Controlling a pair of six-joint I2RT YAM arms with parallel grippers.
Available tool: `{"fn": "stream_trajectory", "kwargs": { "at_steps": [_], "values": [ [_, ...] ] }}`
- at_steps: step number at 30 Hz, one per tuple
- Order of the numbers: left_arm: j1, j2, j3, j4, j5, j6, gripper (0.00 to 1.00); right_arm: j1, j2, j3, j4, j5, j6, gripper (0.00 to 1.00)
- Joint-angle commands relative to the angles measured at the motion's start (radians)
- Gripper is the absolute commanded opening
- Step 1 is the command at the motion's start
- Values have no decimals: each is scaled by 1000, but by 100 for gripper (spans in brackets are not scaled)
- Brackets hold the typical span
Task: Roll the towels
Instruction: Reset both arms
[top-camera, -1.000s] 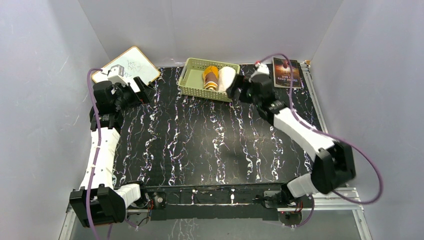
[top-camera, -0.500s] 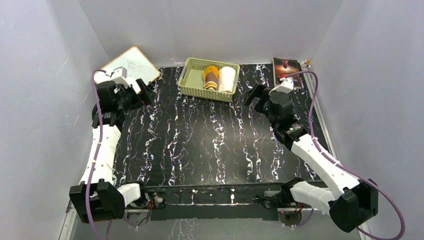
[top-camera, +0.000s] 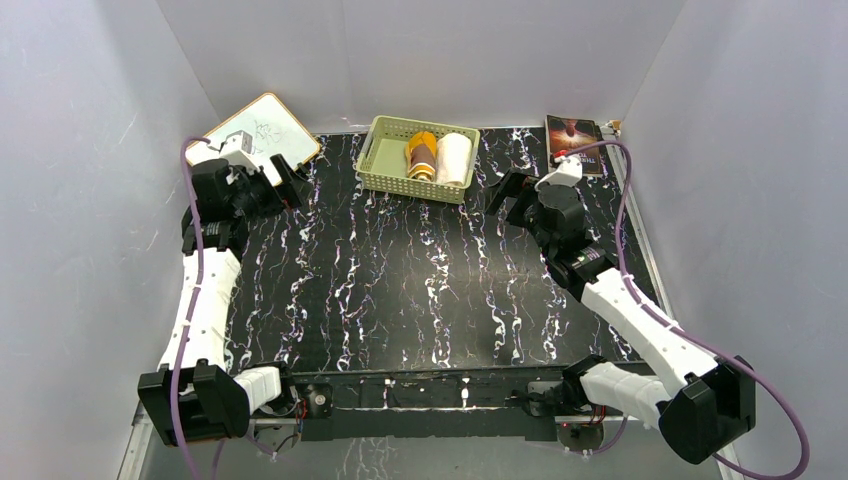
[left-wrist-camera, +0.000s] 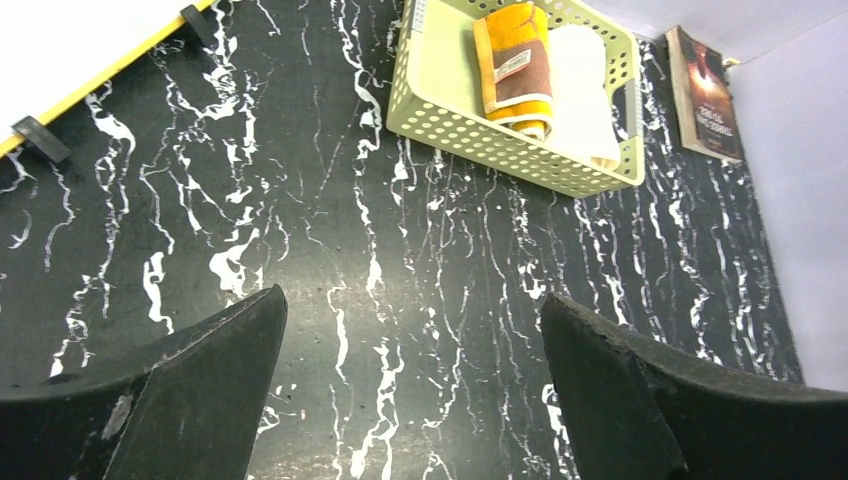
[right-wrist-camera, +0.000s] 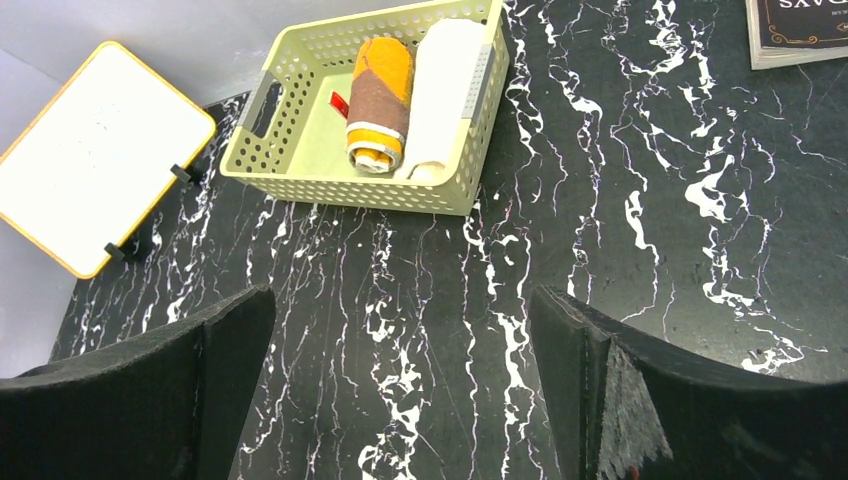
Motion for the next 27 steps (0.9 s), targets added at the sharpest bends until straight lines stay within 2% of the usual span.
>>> {"fn": "stream_trajectory", "kwargs": {
  "at_steps": [1,6,10,13,15,19,24,27],
  "values": [
    [-4,11,45,-10,71,-61,98,2,-16,-1,22,-14,-37,98],
    [-4,10,3,5,95,-195,98,1,53,96,-219,-61,90,98],
    [-6,-23,-75,-18,1,-234,98,2,62,138,-317,-89,123,98],
    [-6,-41,-108,-45,-65,-229,98,2,75,148,-360,-54,140,98],
    [-7,-23,-116,8,-43,-191,98,1,94,143,-353,-30,149,98],
    [-8,37,6,-56,-76,-138,98,1,116,131,-326,-13,129,98],
    [-6,-35,43,-24,-79,-111,98,2,68,74,-224,-115,50,98],
    [-7,-51,58,-56,-98,-58,98,2,59,92,-226,-101,30,98]
  ]
}}
